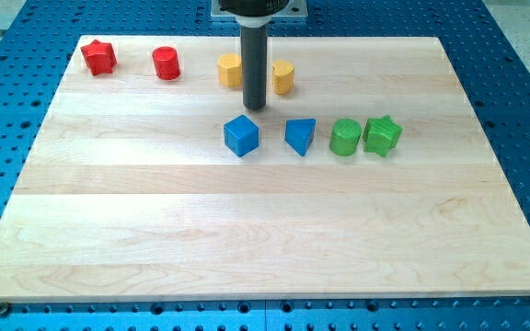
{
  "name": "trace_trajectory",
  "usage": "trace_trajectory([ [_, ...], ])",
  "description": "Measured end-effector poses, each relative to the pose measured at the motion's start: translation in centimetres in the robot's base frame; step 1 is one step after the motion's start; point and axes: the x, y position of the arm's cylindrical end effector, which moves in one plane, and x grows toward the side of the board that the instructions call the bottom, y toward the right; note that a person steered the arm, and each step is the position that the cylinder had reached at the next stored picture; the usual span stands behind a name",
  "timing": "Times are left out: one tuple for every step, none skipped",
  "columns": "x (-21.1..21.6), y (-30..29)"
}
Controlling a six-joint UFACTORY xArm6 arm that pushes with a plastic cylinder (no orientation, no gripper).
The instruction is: Move the blue cube to the left of the blue triangle
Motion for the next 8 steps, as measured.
trace_trajectory([
  [4.1, 4.5],
  [4.2, 12.4],
  [4.2, 13.8],
  [4.1, 13.9],
  [3.4, 16.1],
  [2.2, 16.7],
  [0.2, 12.4],
  [0.4, 11.1],
])
